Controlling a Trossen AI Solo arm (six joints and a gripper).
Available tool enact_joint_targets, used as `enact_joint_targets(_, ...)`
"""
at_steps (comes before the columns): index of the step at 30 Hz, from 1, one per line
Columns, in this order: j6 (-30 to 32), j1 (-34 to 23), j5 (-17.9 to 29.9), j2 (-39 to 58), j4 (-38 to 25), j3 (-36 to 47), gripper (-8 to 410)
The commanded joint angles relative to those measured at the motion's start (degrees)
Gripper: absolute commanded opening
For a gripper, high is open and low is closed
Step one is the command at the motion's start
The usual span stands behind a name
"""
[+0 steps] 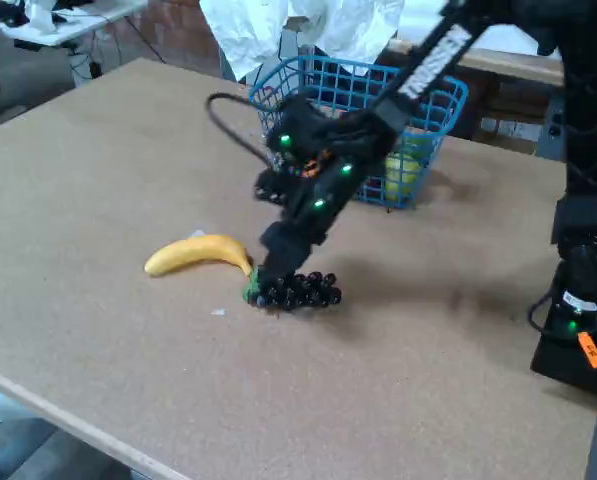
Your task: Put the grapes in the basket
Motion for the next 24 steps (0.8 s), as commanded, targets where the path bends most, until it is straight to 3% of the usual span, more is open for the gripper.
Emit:
enact_joint_targets(1, -0.11, 2.12, -0.52, 4.00, -6.34, 6.40, 303)
enact_joint_targets(3, -0.07, 2.25, 0.15, 5.20, -9.94, 8.68, 303)
enact_joint_targets(8, -1.64, 2.23, 7.67, 5.31, -16.17, 9.88, 302)
enact_joint_targets(12, -2.14, 2.19, 8.48, 5.05, -19.28, 9.88, 302)
enact_joint_targets(24, -0.02, 2.21, 8.50, 5.53, -19.74, 9.75, 302)
